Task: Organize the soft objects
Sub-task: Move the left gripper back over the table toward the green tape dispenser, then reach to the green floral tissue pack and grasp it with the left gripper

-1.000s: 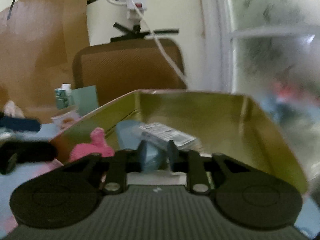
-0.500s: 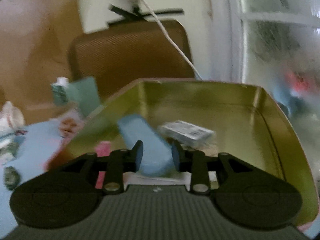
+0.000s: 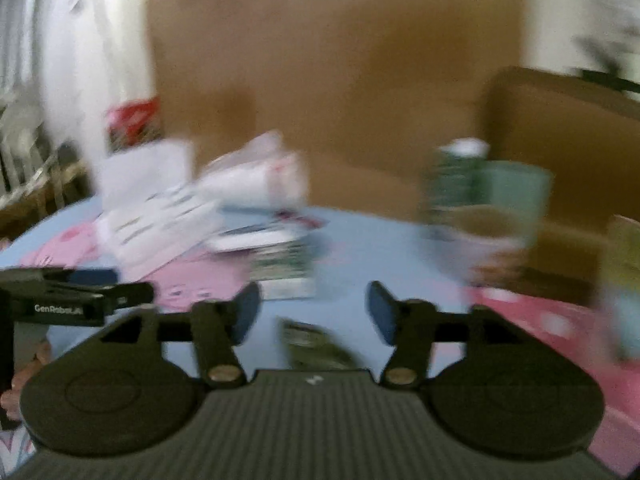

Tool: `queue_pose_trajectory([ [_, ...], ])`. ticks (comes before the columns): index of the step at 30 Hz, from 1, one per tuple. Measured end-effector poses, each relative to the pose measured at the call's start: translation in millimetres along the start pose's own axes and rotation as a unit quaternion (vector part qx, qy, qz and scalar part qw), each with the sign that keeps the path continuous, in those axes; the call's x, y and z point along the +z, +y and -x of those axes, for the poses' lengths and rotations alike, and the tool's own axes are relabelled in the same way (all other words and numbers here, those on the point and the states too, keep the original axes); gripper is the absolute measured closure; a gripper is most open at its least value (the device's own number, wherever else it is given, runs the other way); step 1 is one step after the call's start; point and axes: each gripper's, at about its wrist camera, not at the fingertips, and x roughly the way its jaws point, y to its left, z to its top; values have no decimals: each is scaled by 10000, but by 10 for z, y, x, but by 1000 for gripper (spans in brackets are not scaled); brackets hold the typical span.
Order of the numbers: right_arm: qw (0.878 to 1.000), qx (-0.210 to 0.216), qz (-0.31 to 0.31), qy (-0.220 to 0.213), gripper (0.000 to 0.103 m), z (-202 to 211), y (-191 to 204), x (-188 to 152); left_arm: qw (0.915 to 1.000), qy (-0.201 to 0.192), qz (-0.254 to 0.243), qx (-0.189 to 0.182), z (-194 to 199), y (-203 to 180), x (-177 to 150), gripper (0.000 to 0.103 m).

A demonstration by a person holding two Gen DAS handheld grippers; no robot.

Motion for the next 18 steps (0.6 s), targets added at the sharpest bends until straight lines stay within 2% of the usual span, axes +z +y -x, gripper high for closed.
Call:
queue_pose_trajectory([
  [2, 9996, 55, 190, 195, 26, -334, 152, 79, 9999, -97, -59, -42, 31, -16, -5, 12],
  [7, 9958, -383, 449, 693, 26, -1032, 268, 161, 9998, -122, -38, -126, -6, 8, 1, 12],
  [8, 9949, -458, 457, 769, 30, -1115, 237, 174, 9998, -103, 18, -147, -15, 26, 4, 12],
  [10, 9962, -293, 174, 799, 46, -1126, 129, 163, 9997, -78, 136, -165, -23, 59, 9, 12],
  [12, 9963, -214, -40, 837, 47, -1055, 64, 140, 9994, -35, 258, -209, -36, 101, 16, 12],
  [15, 9966, -180, 152, 788, 47, -847, 168, 0, 9989, 20, 406, -245, -45, 152, 21, 12],
  [18, 9966, 123, 363, 726, 47, -537, 286, -176, 9988, 51, 394, -302, -42, 146, 21, 12],
])
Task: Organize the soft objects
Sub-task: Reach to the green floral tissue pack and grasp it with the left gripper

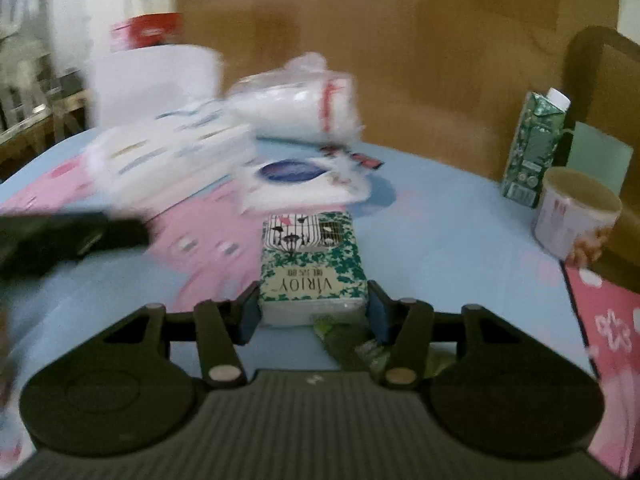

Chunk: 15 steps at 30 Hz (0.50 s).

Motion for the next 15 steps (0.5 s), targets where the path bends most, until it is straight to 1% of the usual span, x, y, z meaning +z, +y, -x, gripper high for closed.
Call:
queue_pose_trajectory([
  [3, 9991, 330, 260, -68, 47, 296, 97, -240, 9998, 16, -167, -104, 10, -52, -20, 13],
  [6, 9979, 532, 360, -85, 46, 549, 105, -445, 9985, 106, -365, -384, 21, -128, -48, 17],
  [9, 9985, 444, 300, -106, 45, 805, 40, -653, 9958, 273, -575, -660, 33, -252, -93, 20],
  [12, 9995, 249, 107, -145, 44, 1007, -42, -842, 9908, 552, -669, -1042, 30, -416, -159, 20],
  [13, 9996, 193, 88, -171, 42, 1058, -53, -890, 9886, 656, -673, -1178, 30, -491, -197, 20],
  [15, 9997, 16, 90, -231, 32, 1140, -77, -981, 9839, 824, -713, -1416, 35, -651, -277, 21],
])
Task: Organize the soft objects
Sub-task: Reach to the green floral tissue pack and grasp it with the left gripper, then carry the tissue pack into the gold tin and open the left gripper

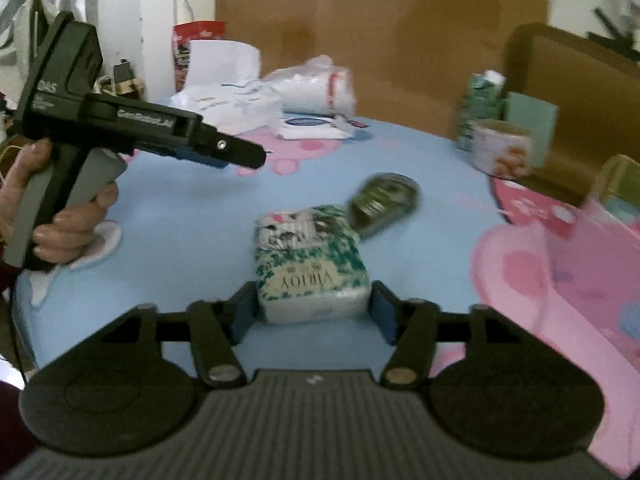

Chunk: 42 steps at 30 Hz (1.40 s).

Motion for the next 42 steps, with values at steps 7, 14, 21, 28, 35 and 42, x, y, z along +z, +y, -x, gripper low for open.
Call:
queue_pose_trajectory([
  [7, 9993, -205, -267, -162, 30, 141, -122, -162, 9957, 563, -382, -622, -217, -556, -90, 37],
  [14, 9991, -85, -340, -246, 35, 156, -107, -198, 9940, 776, -380, -670, -255, -759, -218, 42],
  [21, 9974, -269, -533, -401, 51, 237, -142, -246, 9931, 791, -598, -630, -302, -989, -238, 46],
  [28, 9880, -872, -838, -961, 51, 643, -440, -318, 9857, 642, -1204, -984, -500, -1564, 41, 47],
  [35, 9616, -1915, -1182, -1573, 51, 1108, -980, -272, 9690, 371, -2017, -1378, -960, -2486, 477, 46],
  [42, 9404, -2546, -1594, -1597, 58, 1213, -1622, -351, 9594, 454, -2483, -1262, -1492, -3072, 587, 46],
])
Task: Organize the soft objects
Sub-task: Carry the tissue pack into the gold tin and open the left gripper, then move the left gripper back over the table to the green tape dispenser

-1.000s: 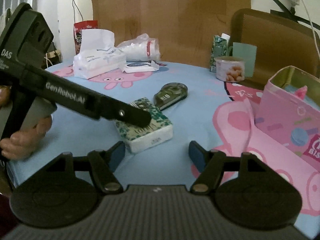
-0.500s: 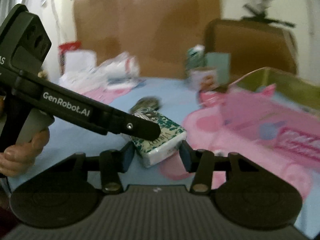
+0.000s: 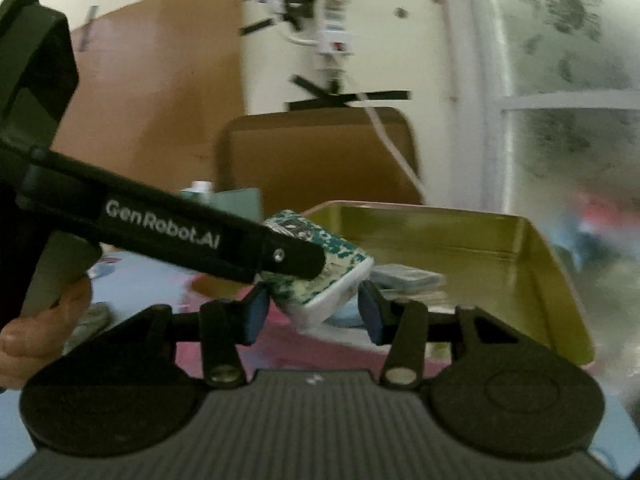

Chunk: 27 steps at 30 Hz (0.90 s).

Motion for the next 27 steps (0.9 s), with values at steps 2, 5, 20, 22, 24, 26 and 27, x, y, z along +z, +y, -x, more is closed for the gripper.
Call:
queue_pose_trajectory([
  [2, 9997, -217, -25, 83, 58, -102, -105, -1, 9999, 84, 12, 122, -116, -11, 38, 46],
  [5, 9970, -766, -51, 131, 55, -274, -251, -1, 9983, 186, 13, 552, -216, -1, 29, 44],
  [20, 9943, -637, -734, -448, 44, -12, -112, -49, 9761, 89, 376, 2138, 332, 322, -225, 12],
  [22, 9952, -474, -720, -468, 44, 0, -14, -17, 9728, 67, 500, 2261, 439, 418, -284, 11],
  [24, 9961, -332, -656, -485, 44, 4, 97, 7, 9693, 81, 640, 2371, 533, 524, -350, 11],
  [26, 9971, -202, -553, -488, 44, -4, 227, 31, 9655, 116, 776, 2482, 621, 630, -426, 11],
  [27, 9974, -152, -515, -483, 44, -6, 285, 39, 9642, 127, 828, 2515, 652, 674, -457, 11],
])
